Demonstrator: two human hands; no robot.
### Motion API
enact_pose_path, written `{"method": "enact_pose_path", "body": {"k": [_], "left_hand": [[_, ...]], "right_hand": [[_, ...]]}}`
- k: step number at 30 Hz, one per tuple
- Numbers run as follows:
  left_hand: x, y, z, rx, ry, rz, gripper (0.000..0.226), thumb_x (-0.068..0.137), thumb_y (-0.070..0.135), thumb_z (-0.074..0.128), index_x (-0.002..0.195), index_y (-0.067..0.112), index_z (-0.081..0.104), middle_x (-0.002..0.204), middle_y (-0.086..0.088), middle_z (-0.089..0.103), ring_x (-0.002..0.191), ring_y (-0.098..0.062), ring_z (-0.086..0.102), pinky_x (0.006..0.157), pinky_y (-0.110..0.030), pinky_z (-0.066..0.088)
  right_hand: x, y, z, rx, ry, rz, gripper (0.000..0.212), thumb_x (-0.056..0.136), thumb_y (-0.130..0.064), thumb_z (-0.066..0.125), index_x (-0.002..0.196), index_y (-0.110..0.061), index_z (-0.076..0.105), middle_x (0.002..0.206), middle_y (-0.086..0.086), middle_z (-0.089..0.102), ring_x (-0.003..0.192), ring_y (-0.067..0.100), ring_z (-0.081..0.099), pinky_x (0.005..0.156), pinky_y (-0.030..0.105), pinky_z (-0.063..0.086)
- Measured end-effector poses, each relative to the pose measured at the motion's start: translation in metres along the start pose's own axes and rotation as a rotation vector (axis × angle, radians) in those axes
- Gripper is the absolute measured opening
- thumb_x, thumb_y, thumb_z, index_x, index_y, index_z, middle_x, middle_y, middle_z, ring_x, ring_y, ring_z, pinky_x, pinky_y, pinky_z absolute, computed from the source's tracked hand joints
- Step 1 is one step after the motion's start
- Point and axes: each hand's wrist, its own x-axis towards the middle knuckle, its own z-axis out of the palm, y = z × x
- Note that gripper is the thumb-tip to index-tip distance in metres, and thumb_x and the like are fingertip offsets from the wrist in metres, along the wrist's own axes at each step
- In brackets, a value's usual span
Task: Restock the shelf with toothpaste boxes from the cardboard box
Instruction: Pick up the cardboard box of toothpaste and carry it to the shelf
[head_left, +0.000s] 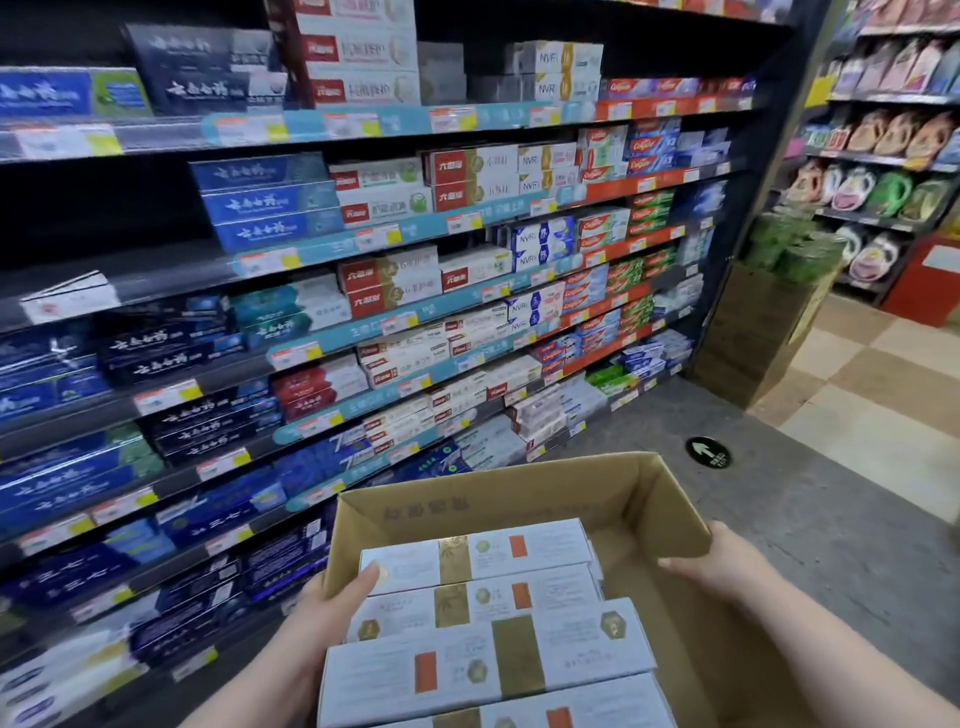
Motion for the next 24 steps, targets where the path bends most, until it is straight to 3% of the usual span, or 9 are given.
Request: {"method": "enact_pose_path", "body": {"k": [5, 9, 14, 18, 21, 24], "left_hand": [[0.073, 0.028, 0.043, 0.01, -0.012, 0.012, 0.035, 0.084, 0.028, 0.064, 0.112, 0.007, 0.059, 0.092, -0.007, 0.067, 0.076, -0.016, 0.063, 0.056, -0.025, 0.042], [0.121, 0.053, 0.065, 0.062, 0.049, 0.007, 0.066, 0.067, 0.052, 0.07, 0.118, 0.012, 0.056, 0.112, -0.007, 0.062, 0.084, -0.015, 0.06, 0.056, -0.023, 0.039], [0.16, 0.087, 0.097, 0.056, 0.059, -0.028, 0.051, 0.079, 0.04, 0.067, 0.118, 0.011, 0.054, 0.111, -0.007, 0.062, 0.082, -0.015, 0.059, 0.058, -0.026, 0.04], [0.193, 0.086, 0.12, -0.002, 0.096, -0.043, 0.074, 0.06, 0.055, 0.071, 0.121, 0.016, 0.054, 0.113, -0.005, 0.064, 0.093, -0.02, 0.064, 0.065, -0.03, 0.046], [0.199, 0.087, 0.147, -0.097, 0.156, -0.06, 0.046, 0.08, 0.036, 0.068, 0.117, 0.012, 0.054, 0.101, -0.008, 0.067, 0.083, -0.023, 0.066, 0.057, -0.028, 0.046], [0.202, 0.089, 0.177, -0.189, 0.231, -0.075, 0.022, 0.088, 0.021, 0.06, 0.107, 0.012, 0.054, 0.085, -0.006, 0.067, 0.07, -0.021, 0.065, 0.053, -0.029, 0.045]], "right_hand": [[0.074, -0.018, -0.025, -0.002, 0.005, 0.011, 0.072, 0.068, -0.04, 0.077, 0.125, -0.01, 0.044, 0.12, 0.011, 0.061, 0.109, 0.028, 0.059, 0.09, 0.037, 0.049], [0.125, -0.035, -0.049, -0.003, -0.009, 0.006, 0.075, 0.067, -0.04, 0.077, 0.127, -0.01, 0.042, 0.121, 0.012, 0.061, 0.11, 0.029, 0.058, 0.09, 0.037, 0.049], [0.183, -0.056, -0.072, -0.007, -0.035, -0.004, 0.07, 0.069, -0.042, 0.075, 0.123, -0.012, 0.042, 0.119, 0.01, 0.061, 0.107, 0.027, 0.059, 0.088, 0.036, 0.049], [0.247, -0.076, -0.084, -0.043, -0.09, -0.052, 0.077, 0.067, -0.044, 0.076, 0.128, -0.011, 0.042, 0.121, 0.01, 0.06, 0.107, 0.027, 0.059, 0.089, 0.039, 0.05], [0.292, -0.097, -0.089, -0.117, -0.142, -0.116, 0.081, 0.07, -0.045, 0.074, 0.134, -0.011, 0.037, 0.124, 0.01, 0.059, 0.11, 0.027, 0.058, 0.09, 0.036, 0.049], [0.335, -0.119, -0.088, -0.191, -0.186, -0.187, 0.076, 0.075, -0.043, 0.07, 0.135, -0.012, 0.034, 0.126, 0.01, 0.058, 0.113, 0.028, 0.056, 0.087, 0.033, 0.046]]}}
